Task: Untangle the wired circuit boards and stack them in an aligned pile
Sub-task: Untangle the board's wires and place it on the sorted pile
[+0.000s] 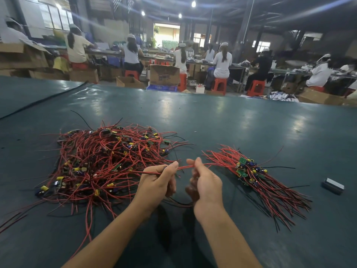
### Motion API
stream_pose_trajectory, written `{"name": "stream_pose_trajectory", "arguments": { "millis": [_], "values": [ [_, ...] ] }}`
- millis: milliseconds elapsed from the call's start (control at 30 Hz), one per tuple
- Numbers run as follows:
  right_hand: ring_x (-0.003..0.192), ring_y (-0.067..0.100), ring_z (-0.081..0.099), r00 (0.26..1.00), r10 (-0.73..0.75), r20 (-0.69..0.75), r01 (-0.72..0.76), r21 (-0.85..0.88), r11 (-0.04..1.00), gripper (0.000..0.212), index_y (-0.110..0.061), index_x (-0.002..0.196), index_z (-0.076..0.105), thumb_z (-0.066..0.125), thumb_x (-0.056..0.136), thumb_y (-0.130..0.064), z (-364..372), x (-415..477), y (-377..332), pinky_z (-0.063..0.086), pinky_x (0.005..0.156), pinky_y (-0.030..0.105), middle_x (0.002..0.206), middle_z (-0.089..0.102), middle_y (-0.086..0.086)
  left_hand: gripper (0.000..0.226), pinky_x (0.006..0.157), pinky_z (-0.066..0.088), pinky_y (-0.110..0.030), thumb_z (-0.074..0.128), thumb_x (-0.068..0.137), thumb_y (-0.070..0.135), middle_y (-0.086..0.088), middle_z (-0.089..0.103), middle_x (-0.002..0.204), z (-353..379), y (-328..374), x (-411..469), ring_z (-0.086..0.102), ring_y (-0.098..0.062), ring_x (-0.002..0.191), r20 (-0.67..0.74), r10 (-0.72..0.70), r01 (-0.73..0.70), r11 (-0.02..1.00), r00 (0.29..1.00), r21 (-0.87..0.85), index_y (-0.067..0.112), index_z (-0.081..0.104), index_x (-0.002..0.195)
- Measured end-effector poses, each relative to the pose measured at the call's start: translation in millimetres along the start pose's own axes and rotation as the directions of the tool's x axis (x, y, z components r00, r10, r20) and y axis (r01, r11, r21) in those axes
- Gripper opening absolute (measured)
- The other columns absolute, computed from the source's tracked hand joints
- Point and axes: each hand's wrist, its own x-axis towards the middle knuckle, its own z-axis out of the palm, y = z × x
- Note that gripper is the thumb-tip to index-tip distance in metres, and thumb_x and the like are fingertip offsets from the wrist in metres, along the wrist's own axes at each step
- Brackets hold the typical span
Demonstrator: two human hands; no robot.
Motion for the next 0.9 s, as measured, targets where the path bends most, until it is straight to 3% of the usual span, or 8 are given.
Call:
{"name": "stream_pose_trajectory", "arguments": {
  "millis": [167,400,533,700,900],
  "values": [
    [0.040,0.004,0.036,0.998,0.037,-0.060,-0.031,0.100,0.995,0.032,-0.014,0.069,0.078,0.062,0.095,-0.025,-16.8,14.2,-13.9,0.032,0.035,0.017,0.053,0.045,-0.009,0.050,0.046,0.039,-0.024,0.057,0.085,0.037,-0.010,0.053,0.044,3.2,4.6,-2.5,0.047,-0.017,0.040,0.058,-0.004,0.002,0.999,0.998,0.046,0.014,0.053,0.041],
    [0.056,0.006,0.050,0.996,-0.018,-0.088,0.021,0.037,0.999,0.029,-0.022,0.073,0.081,0.064,0.093,-0.034,-24.1,21.6,-15.7,0.041,0.042,0.018,0.058,0.061,-0.013,0.054,0.047,0.038,-0.026,0.064,0.089,0.034,-0.010,0.050,0.043,-0.3,8.6,-1.6,0.044,-0.019,0.041,0.049,0.032,-0.032,0.999,0.998,0.014,0.014,0.051,0.041],
    [0.046,0.002,0.046,0.993,-0.089,-0.074,0.095,0.080,0.992,0.024,-0.017,0.080,0.080,0.065,0.094,-0.029,-26.0,22.2,-15.8,0.038,0.040,0.017,0.065,0.068,-0.009,0.047,0.044,0.038,-0.023,0.057,0.084,0.033,-0.012,0.047,0.043,-4.0,9.9,-1.3,0.043,-0.016,0.038,0.022,0.035,-0.034,0.999,0.999,-0.028,0.015,0.050,0.041],
    [0.037,0.005,0.037,0.993,-0.107,-0.044,0.113,0.201,0.973,0.011,-0.015,0.084,0.075,0.067,0.092,-0.012,-24.6,21.5,-18.2,0.037,0.038,0.017,0.061,0.069,0.001,0.051,0.043,0.039,-0.023,0.063,0.088,0.029,-0.008,0.046,0.042,-8.5,10.4,0.3,0.044,-0.018,0.038,-0.008,0.031,-0.031,0.999,0.999,-0.038,0.019,0.049,0.040],
    [0.035,0.006,0.034,0.996,-0.072,-0.044,0.080,0.231,0.970,0.012,-0.013,0.092,0.074,0.062,0.095,-0.016,-26.0,20.6,-20.6,0.035,0.038,0.016,0.061,0.069,0.003,0.046,0.043,0.038,-0.022,0.060,0.084,0.030,-0.006,0.044,0.042,-8.8,8.8,1.3,0.043,-0.018,0.037,-0.008,0.023,-0.023,0.998,1.000,-0.066,0.017,0.048,0.042]
  ]
}}
